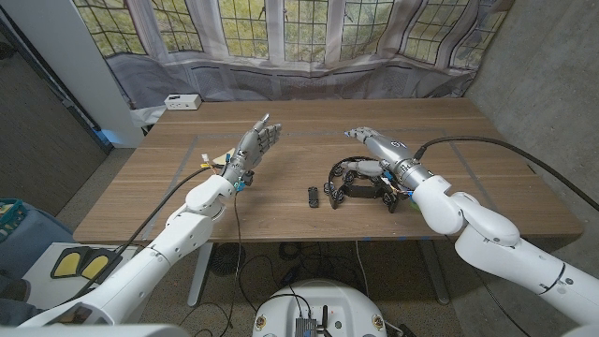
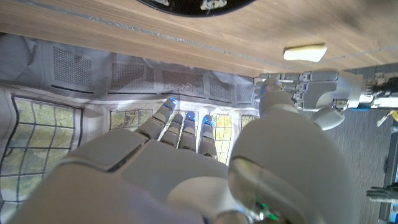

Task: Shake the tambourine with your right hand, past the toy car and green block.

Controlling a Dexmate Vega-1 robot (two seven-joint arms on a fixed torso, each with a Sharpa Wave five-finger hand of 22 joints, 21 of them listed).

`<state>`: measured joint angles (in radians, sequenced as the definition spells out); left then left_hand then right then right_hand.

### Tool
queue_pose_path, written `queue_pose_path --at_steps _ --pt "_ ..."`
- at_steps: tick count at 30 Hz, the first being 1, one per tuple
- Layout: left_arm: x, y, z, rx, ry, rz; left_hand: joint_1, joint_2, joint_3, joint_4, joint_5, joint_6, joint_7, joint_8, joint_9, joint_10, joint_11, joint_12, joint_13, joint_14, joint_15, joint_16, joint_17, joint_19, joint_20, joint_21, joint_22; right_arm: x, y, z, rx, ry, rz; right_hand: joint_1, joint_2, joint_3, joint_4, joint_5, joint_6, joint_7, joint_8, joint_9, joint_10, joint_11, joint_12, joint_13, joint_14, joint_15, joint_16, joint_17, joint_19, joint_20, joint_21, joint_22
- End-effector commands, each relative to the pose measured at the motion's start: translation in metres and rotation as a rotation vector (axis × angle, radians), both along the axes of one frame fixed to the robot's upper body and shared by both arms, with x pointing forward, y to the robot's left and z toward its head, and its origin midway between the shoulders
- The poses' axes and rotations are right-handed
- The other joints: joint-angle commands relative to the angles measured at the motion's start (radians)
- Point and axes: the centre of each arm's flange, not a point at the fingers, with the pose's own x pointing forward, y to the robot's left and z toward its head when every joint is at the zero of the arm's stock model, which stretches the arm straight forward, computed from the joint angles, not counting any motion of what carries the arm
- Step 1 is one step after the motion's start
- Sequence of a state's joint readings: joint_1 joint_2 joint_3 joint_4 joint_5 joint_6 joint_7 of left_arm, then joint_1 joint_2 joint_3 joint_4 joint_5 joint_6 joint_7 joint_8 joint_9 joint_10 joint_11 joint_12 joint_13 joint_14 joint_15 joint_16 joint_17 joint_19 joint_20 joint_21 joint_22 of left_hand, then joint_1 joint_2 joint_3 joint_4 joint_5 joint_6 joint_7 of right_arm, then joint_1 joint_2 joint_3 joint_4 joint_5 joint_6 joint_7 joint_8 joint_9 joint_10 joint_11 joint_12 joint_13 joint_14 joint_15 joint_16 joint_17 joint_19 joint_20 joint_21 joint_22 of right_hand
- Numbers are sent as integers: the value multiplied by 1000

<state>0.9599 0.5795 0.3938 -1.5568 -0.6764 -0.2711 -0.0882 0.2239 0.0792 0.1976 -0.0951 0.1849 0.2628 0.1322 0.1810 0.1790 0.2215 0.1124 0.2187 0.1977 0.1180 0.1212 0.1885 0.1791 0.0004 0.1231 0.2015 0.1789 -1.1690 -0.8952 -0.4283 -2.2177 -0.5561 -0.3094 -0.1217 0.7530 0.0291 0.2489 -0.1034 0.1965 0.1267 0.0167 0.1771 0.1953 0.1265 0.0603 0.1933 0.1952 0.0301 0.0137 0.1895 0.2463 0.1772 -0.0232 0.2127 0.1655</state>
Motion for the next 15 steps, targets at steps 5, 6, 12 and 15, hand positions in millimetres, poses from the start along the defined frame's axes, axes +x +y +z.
queue_pose_path --at_steps 5,6,12,15 --pt "-2 11 2 -4 -17 -1 4 4 6 -7 -2 -25 1 -6 2 1 3 -5 2 5 -6 1 2 12 -13 2 1 2 -15 7 264 -40 114 -48 9 -5 18 -1 -41 34 -1 0 -24 8 -6 -1 -8 1 8 0 12 -3 -5 4" --pt "-2 11 3 -2 -18 -1 4 4 6 -7 -2 -26 2 -6 2 0 3 -5 2 5 -6 1 2 14 -15 2 1 3 -17 8 277 -34 121 -51 10 -5 20 -2 -43 36 -1 0 -25 8 -6 -1 -9 4 8 0 11 -3 -6 4" --pt "-4 8 4 3 -21 -9 5 4 7 -8 -2 -27 10 -3 2 0 3 -6 2 4 -7 0 2 14 -17 2 1 10 -29 9 395 11 190 -72 13 -10 28 -5 -37 53 7 -1 -23 15 -3 -2 -8 6 11 -1 11 -2 -9 4" --pt "-4 7 5 13 -23 -12 5 4 7 -9 -2 -27 12 -3 2 -1 3 -6 2 3 -6 0 1 15 -19 2 1 12 -32 9 440 28 226 -89 13 -14 33 -6 1 55 23 -1 -14 16 2 -2 -4 8 14 -4 13 -1 -11 4"
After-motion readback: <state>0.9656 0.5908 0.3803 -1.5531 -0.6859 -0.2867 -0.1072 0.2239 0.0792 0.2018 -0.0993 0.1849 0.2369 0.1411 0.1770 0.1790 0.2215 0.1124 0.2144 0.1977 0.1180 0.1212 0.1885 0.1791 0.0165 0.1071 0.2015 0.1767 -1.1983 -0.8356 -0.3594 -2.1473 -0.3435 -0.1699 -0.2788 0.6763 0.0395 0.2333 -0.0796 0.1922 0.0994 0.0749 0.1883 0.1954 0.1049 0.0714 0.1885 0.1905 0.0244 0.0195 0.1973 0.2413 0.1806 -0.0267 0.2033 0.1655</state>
